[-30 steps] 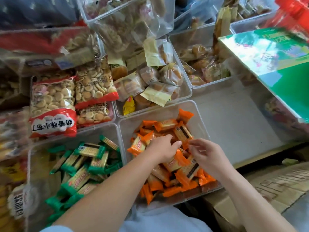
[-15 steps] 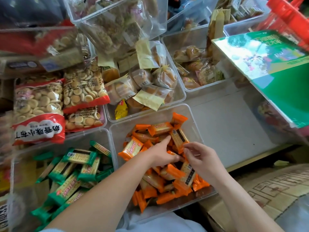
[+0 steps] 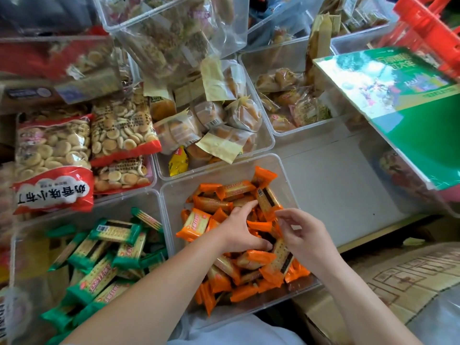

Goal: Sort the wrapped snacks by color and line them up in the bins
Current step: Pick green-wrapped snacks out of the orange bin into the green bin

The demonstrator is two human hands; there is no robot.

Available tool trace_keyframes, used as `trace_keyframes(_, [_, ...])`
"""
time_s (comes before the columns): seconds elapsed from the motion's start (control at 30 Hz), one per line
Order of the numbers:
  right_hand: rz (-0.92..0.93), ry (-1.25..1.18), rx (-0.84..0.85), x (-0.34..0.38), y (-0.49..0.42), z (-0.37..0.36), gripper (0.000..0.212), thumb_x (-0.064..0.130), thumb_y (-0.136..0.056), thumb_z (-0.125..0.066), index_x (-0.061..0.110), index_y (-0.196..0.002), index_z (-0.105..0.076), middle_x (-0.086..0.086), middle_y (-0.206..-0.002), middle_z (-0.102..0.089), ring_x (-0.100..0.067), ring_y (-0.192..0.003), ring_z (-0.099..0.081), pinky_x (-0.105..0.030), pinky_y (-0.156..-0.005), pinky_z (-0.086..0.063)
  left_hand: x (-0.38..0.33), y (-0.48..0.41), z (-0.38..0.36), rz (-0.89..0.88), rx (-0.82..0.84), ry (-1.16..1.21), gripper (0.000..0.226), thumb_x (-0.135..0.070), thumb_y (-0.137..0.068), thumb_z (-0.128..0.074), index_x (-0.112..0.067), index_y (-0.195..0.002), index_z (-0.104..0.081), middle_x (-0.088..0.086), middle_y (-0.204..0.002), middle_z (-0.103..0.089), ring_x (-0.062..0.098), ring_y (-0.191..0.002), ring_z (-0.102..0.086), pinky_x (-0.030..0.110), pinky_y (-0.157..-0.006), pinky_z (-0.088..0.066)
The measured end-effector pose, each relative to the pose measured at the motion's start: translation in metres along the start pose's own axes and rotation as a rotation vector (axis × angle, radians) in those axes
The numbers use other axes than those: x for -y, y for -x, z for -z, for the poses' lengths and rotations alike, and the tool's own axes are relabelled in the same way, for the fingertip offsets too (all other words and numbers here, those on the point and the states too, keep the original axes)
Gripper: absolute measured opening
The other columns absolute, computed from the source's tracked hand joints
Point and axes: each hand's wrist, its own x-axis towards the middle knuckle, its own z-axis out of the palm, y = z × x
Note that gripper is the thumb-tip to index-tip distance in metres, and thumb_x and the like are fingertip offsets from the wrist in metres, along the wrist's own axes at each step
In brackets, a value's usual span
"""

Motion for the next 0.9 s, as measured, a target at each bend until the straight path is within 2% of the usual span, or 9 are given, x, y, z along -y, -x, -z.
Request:
trace_keyframes(0.1, [-0.009,0.052,0.072,0.001,0.002,0.001,0.024,0.021,-0.103,-0.061,0.031,-0.122,-0.072,0.018,-0.117,-0.07,-0.003,-0.11,-0.064,-0.024,-0.092,-0.057,-0.002,0.013,-0.006,-0.022,-0.022,0.024,0.129,-0.053,-0.06,-0.094,-0.051,-0.16,-0.013,-0.009,-0.166,-0.024,0.023,-0.152,-0.032,0.044,-0.118,-0.041])
trace_keyframes(0.23, [-0.029,0.071,0.111,0.004,0.005,-0.001,0.025,0.023,-0.104,-0.061,0.034,-0.124,-0.071,0.017,-0.12,-0.069,-0.004,-0.113,-0.063,-0.019,-0.091,-0.052,0.001,0.04,-0.006,-0.072,-0.008,0.072,0.127,-0.045,-0.064,-0.095,-0.054,-0.16,-0.013,-0.013,-0.159,-0.038,0.013,-0.146,-0.039,0.038,-0.116,-0.045])
trace_keyframes(0.33, [-0.036,0.09,0.162,0.004,0.008,-0.004,0.027,0.025,-0.104,-0.061,0.035,-0.128,-0.068,0.017,-0.124,-0.067,-0.005,-0.117,-0.061,-0.019,-0.095,-0.05,0.015,0.063,-0.003,-0.085,-0.05,0.029,0.12,-0.053,-0.067,-0.092,-0.053,-0.16,-0.016,-0.018,-0.153,-0.038,0.011,-0.143,-0.039,0.041,-0.117,-0.044])
trace_keyframes(0.43, [-0.031,0.096,0.165,0.005,0.007,-0.009,0.026,0.023,-0.104,-0.059,0.036,-0.124,-0.069,0.017,-0.121,-0.068,-0.007,-0.116,-0.062,-0.015,-0.089,-0.046,0.024,0.085,0.0,-0.096,-0.154,-0.024,0.108,-0.057,-0.074,-0.087,-0.05,-0.159,-0.022,-0.021,-0.145,-0.044,0.008,-0.137,-0.044,0.034,-0.114,-0.045])
trace_keyframes(0.5, [-0.03,0.091,0.155,0.011,0.003,-0.011,0.026,0.021,-0.104,-0.058,0.036,-0.122,-0.07,0.016,-0.121,-0.068,-0.009,-0.116,-0.061,-0.018,-0.09,-0.045,0.028,0.095,0.0,-0.125,-0.292,-0.085,0.09,-0.044,-0.086,-0.08,-0.045,-0.159,-0.028,-0.016,-0.147,-0.048,0.01,-0.136,-0.047,0.029,-0.111,-0.045])
trace_keyframes(0.6, [-0.006,0.089,0.11,0.025,0.002,-0.015,0.025,0.022,-0.103,-0.059,0.032,-0.123,-0.071,0.015,-0.123,-0.068,-0.008,-0.118,-0.059,-0.021,-0.093,-0.043,0.032,0.102,0.004,-0.142,-0.419,-0.109,0.072,-0.03,-0.093,-0.074,-0.039,-0.156,-0.04,-0.011,-0.154,-0.049,0.013,-0.141,-0.048,0.037,-0.115,-0.046])
trace_keyframes(0.67, [0.025,0.071,0.106,0.036,0.006,-0.019,0.025,0.022,-0.101,-0.062,0.03,-0.123,-0.072,0.015,-0.12,-0.07,-0.006,-0.116,-0.061,-0.02,-0.094,-0.045,0.032,0.107,0.005,-0.125,-0.45,-0.037,0.064,-0.026,-0.094,-0.074,-0.036,-0.152,-0.048,-0.01,-0.145,-0.057,0.011,-0.131,-0.055,0.034,-0.11,-0.05])
trace_keyframes(0.8, [0.072,0.097,0.116,0.047,0.022,-0.033,0.024,0.025,-0.099,-0.064,0.031,-0.121,-0.073,0.019,-0.114,-0.071,0.0,-0.111,-0.064,-0.025,-0.097,-0.053,0.036,0.117,0.005,-0.112,-0.505,0.108,0.057,-0.018,-0.094,-0.073,-0.035,-0.146,-0.056,-0.018,-0.108,-0.065,0.003,-0.097,-0.065,0.033,-0.09,-0.061])
trace_keyframes(0.9, [0.151,0.136,-0.012,0.054,0.034,-0.045,0.021,0.02,-0.099,-0.065,0.028,-0.116,-0.076,0.017,-0.112,-0.072,-0.004,-0.111,-0.065,-0.027,-0.096,-0.054,0.049,0.124,0.008,-0.119,-0.512,0.133,0.053,-0.018,-0.093,-0.074,-0.034,-0.141,-0.06,-0.018,-0.105,-0.065,0.002,-0.093,-0.066,0.029,-0.086,-0.062])
